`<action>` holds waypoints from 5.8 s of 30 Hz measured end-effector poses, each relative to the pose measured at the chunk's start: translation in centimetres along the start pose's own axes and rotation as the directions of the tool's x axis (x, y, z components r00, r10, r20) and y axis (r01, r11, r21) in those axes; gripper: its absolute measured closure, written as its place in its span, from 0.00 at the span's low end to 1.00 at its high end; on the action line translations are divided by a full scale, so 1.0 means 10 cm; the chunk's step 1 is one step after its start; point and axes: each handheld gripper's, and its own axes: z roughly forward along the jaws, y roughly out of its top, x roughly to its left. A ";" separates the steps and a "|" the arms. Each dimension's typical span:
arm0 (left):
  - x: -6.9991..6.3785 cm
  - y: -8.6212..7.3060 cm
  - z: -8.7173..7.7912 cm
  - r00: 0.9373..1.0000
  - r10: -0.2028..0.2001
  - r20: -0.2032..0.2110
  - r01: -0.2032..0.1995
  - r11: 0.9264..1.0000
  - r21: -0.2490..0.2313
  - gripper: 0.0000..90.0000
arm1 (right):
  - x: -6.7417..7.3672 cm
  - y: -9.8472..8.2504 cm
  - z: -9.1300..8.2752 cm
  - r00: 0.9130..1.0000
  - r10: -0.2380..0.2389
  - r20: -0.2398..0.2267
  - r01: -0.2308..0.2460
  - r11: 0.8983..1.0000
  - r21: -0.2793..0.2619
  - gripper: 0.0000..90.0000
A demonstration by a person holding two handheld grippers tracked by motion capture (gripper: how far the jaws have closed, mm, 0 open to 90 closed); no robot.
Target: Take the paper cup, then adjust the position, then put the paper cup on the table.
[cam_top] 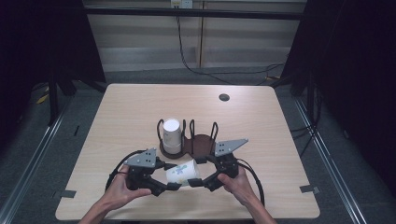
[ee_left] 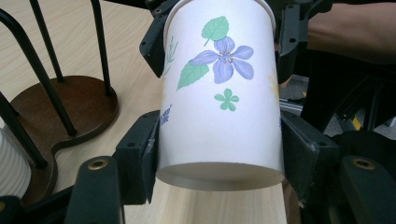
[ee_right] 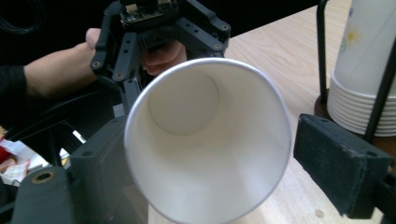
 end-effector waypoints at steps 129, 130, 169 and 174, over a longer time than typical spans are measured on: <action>0.19 -0.47 -0.46 0.960 -0.132 -0.248 0.181 0.965 0.189 0.18 | -0.73 0.35 -1.21 0.862 0.047 0.504 -0.237 0.918 0.319 0.30; 0.19 -0.48 -0.46 0.960 -0.130 -0.247 0.180 0.965 0.189 0.18 | -0.73 0.37 -1.20 0.858 0.047 0.512 -0.246 0.912 0.328 0.30; 0.20 -0.51 -0.42 0.964 -0.110 -0.244 0.164 0.963 0.214 0.18 | -1.01 0.42 -0.93 0.803 -0.055 0.593 -0.348 0.765 0.542 0.28; 0.22 -0.52 -0.42 0.963 -0.114 -0.246 0.169 0.962 0.215 0.18 | -1.04 0.39 -0.94 0.800 -0.056 0.598 -0.361 0.750 0.554 0.28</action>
